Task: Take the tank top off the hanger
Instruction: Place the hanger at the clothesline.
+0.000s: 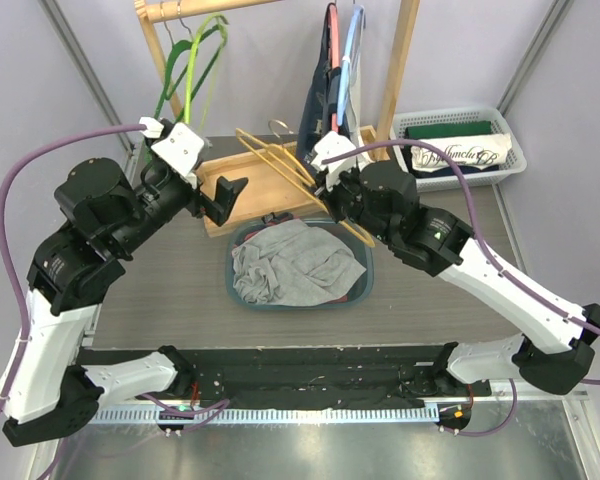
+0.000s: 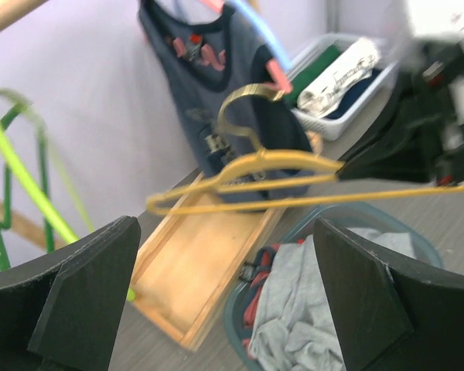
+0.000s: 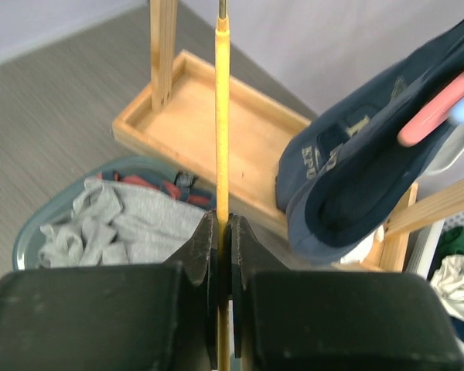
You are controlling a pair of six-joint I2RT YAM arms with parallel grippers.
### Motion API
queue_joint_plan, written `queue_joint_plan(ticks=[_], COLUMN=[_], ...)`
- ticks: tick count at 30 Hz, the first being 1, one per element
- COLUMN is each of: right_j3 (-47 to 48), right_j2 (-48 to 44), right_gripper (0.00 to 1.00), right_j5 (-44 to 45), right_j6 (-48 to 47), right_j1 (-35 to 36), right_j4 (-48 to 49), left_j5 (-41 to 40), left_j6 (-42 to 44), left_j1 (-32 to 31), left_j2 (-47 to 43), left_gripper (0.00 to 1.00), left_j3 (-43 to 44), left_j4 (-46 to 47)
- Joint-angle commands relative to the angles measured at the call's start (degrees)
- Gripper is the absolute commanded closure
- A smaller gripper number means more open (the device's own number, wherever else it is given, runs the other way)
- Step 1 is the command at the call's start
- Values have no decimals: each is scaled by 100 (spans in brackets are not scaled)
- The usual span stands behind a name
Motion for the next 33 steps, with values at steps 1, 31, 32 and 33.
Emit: queue_joint_plan(ticks=[1,31,32,33], right_j3=[-137,-6,12,21], right_j2=[-261,-498,-507,-516], right_gripper=[99,99,99,99], right_j5=[272,949,984,1002], right_j6=[40,49,49,49], right_j1=[165,1457,1501,1510], right_j4=[-106,-1029,-1055,-1064], left_j5=[957,1362,1362,1362], left_j6=[-244,221,247,256], left_j1=[2,2,10,2], left_j2=[20,11,11,11], left_gripper=[0,5,6,9], left_j3=[114,-712,-729,-721], left_j4=[620,708,691,656])
